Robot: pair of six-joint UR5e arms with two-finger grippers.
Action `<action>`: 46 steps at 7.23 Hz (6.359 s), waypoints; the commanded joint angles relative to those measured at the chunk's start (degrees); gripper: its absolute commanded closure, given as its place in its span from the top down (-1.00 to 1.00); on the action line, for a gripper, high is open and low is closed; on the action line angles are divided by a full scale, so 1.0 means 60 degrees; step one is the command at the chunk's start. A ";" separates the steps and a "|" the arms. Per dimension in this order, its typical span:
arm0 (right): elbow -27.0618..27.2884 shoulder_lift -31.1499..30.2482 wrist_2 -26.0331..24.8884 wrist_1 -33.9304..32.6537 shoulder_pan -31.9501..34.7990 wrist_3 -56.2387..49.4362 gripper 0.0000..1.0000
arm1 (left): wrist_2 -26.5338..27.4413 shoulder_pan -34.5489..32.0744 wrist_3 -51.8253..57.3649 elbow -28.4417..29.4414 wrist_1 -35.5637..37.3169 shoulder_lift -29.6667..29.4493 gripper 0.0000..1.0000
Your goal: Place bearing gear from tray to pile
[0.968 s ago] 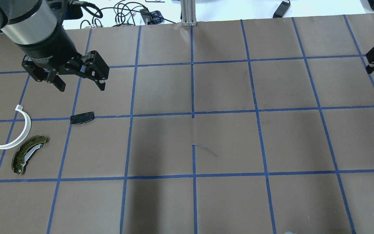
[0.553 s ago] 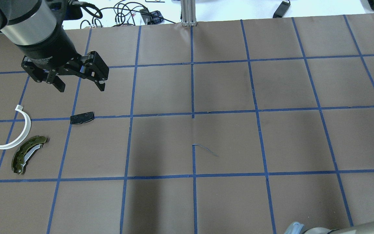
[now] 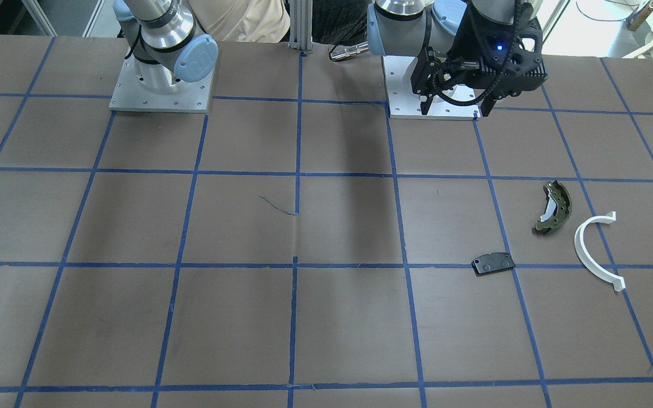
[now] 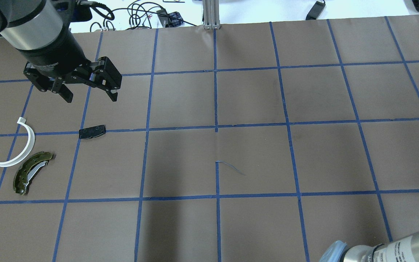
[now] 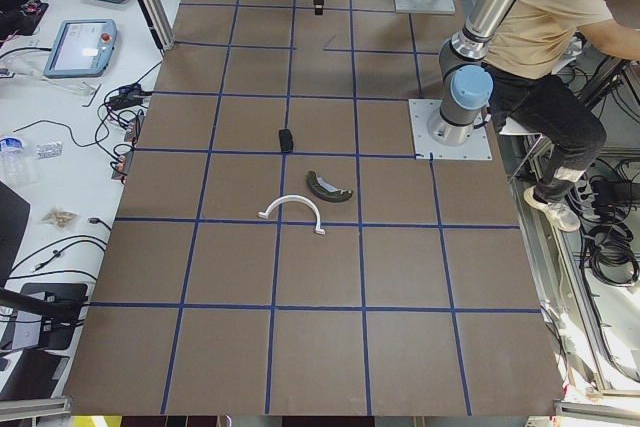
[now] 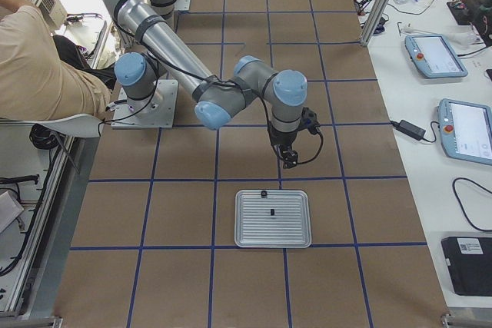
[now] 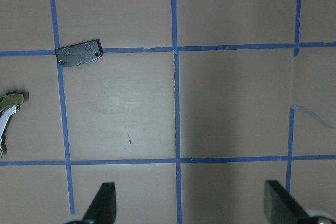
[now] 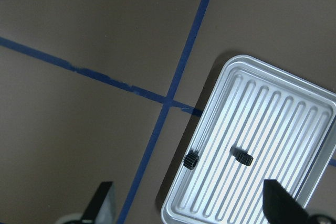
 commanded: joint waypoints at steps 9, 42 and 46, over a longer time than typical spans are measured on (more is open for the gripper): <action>-0.1403 0.2919 -0.0045 -0.0729 -0.0830 -0.4251 1.00 | -0.0059 0.0029 0.0015 0.0040 0.0086 -0.0006 1.00; 0.1579 -0.0391 0.0878 -0.0631 0.9462 1.4815 -1.00 | -0.0118 0.0102 0.0029 0.0040 0.0116 -0.0020 1.00; 0.1952 0.0953 0.1052 -0.2671 1.1543 1.6956 -1.00 | -0.0089 0.0088 0.0029 0.0026 0.0116 0.0009 1.00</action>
